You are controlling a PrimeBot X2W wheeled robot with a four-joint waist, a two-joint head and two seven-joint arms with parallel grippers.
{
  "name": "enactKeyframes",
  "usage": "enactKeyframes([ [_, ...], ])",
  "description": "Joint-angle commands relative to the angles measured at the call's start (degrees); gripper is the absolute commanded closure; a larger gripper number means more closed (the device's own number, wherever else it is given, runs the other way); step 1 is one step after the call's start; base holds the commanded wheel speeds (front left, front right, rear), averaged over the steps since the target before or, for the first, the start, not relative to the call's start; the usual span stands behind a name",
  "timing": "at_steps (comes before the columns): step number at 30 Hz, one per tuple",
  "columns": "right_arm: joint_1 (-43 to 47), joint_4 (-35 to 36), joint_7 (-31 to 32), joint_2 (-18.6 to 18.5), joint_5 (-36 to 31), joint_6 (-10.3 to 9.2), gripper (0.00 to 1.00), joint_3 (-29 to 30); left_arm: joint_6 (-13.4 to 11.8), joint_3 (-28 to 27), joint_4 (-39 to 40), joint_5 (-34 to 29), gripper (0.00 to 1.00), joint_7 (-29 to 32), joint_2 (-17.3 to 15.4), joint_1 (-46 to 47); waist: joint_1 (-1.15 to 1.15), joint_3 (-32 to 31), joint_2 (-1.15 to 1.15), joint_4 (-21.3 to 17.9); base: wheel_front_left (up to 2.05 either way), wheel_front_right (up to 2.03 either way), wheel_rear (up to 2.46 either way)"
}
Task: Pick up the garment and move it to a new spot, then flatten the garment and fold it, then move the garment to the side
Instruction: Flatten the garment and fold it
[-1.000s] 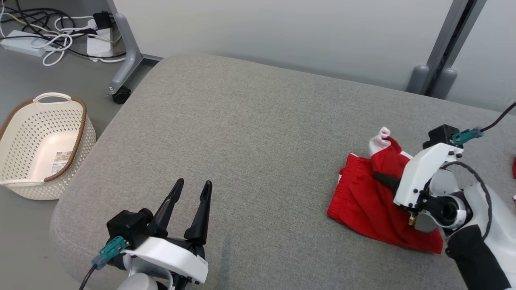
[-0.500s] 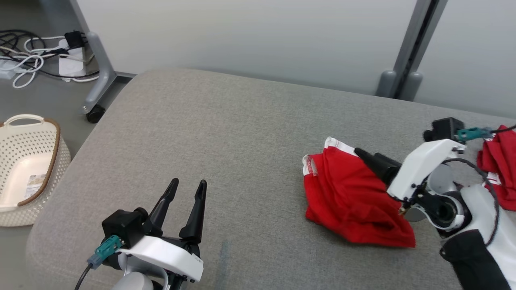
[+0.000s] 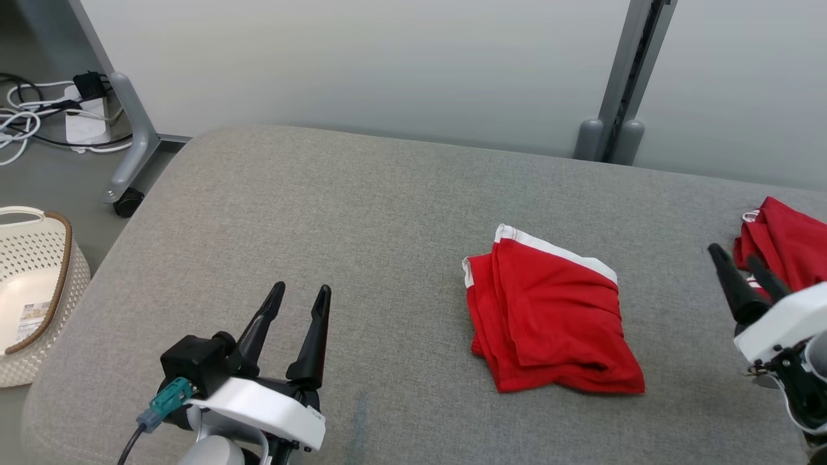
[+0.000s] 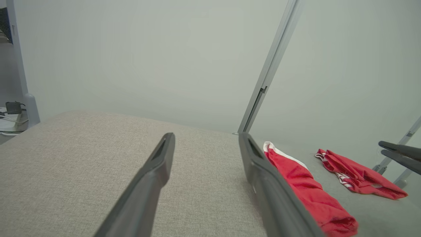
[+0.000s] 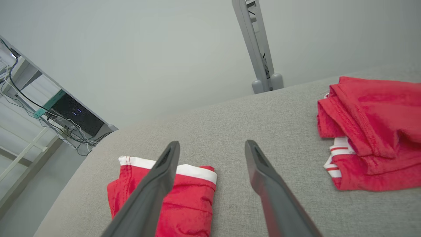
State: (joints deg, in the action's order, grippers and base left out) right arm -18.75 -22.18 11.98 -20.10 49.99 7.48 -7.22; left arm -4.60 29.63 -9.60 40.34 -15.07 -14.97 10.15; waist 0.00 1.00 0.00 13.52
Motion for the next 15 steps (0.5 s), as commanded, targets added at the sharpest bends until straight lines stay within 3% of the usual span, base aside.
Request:
enactKeyframes([
  [1,2.2,2.0,-3.8,-0.1,-1.6,0.04,0.00,1.2,-0.5,-0.6,0.5,-0.5,0.00,0.1,-0.1,-0.2,0.00,-0.1,0.00,0.3,0.00,0.00,0.00],
  [8,11.2,9.3,-14.7,2.9,-10.5,0.04,0.00,5.4,-1.6,-3.8,1.9,-1.7,0.00,-0.1,-0.4,-2.4,0.00,-0.8,0.00,-1.8,0.00,0.00,0.00],
  [15,18.6,16.5,-18.4,7.3,-18.7,0.04,0.00,9.2,-1.9,-7.1,3.3,-4.5,0.00,-0.1,0.2,-4.9,0.00,-1.5,0.00,-4.9,0.00,0.00,0.00],
])
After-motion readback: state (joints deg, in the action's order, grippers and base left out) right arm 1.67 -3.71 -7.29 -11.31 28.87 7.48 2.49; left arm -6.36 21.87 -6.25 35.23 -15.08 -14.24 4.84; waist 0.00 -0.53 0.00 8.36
